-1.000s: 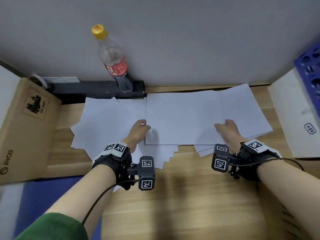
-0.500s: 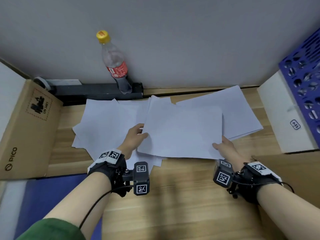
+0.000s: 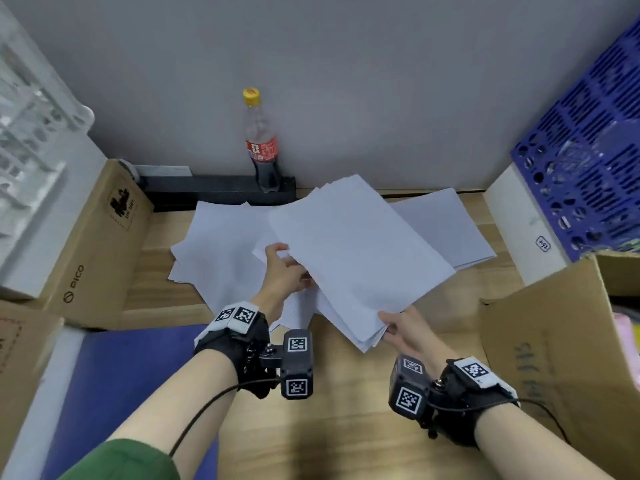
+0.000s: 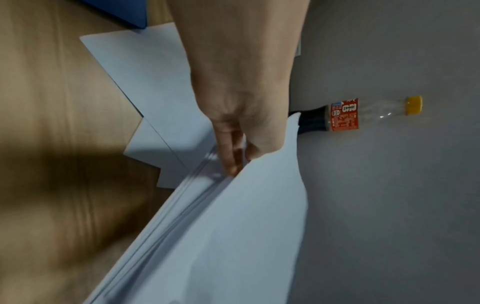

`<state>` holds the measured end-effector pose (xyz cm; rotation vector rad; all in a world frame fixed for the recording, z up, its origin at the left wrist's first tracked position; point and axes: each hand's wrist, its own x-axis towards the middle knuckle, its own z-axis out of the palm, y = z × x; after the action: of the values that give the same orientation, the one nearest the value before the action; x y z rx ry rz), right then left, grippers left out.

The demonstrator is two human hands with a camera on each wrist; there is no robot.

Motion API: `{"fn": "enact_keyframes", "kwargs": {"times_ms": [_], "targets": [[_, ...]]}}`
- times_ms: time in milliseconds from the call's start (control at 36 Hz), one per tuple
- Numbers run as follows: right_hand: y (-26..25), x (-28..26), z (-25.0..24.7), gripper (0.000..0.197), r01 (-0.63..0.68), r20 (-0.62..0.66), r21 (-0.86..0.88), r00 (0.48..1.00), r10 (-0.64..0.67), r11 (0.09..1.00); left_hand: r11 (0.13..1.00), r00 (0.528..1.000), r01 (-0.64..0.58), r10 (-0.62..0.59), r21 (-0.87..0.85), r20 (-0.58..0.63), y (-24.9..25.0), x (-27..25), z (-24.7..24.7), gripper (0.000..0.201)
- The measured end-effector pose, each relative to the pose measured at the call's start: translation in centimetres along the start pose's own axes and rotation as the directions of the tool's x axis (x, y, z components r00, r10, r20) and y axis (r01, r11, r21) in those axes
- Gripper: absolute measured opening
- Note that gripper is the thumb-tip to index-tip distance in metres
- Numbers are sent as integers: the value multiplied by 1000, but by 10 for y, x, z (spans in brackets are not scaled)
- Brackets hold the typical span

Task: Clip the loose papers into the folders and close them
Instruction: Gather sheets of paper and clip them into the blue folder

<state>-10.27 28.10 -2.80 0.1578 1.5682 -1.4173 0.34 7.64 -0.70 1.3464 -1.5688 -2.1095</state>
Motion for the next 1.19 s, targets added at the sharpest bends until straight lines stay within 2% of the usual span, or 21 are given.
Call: {"fn": "enact_keyframes", "kwargs": {"times_ms": [83,222,278,361,417,500,583,639,722,806,889,944,1055,1194], "targets": [[10,-13,2,33,43,-14,12,999,-43,999,997,996,56,-52,45,-76,-13,-5,-6,53],[15,-30,3,35,119,-71,34,991,-116,992,989,960,139,-145,-43,-240,-27,-18,-5,61],[15,-34,2,33,152,-101,64,984,-145,986,982,968,137,-161,-132,-194,-29,-23,-2,72],[15,-41,4,30,178,-97,89,981,-169,980,939,990,140,-140,-315,23,-27,-38,2,86],[17,-46,7,30,168,-49,78,985,-164,983,946,993,109,-87,-305,85,-25,-44,3,77],[21,-55,6,31,139,47,71,989,-142,988,978,998,-33,43,-208,43,-22,-51,2,46],[22,-60,-2,29,131,78,41,988,-134,991,979,991,-133,135,-152,5,-16,-58,-8,42],[19,-59,-13,27,144,-2,99,990,-144,985,980,983,-184,185,-82,13,-13,-59,-19,40],[8,-59,-24,25,171,-132,147,980,-152,974,982,983,-183,182,41,21,-10,-60,-38,39],[-3,-58,-25,36,189,-95,14,978,-187,982,973,982,-187,179,136,67,-10,-64,-52,35],[-7,-60,-11,30,182,-6,-187,982,-186,965,958,972,-219,198,184,126,-12,-73,-56,26],[-6,-62,2,28,203,1,-287,977,-211,936,950,967,-237,211,204,143,-14,-78,-54,24],[-11,-64,19,30,298,-88,-367,932,-352,881,944,959,-271,248,189,140,-11,-83,-49,26],[-41,-74,29,30,444,-144,-210,867,-476,871,922,928,-364,346,134,136,13,-87,-52,30]]}}
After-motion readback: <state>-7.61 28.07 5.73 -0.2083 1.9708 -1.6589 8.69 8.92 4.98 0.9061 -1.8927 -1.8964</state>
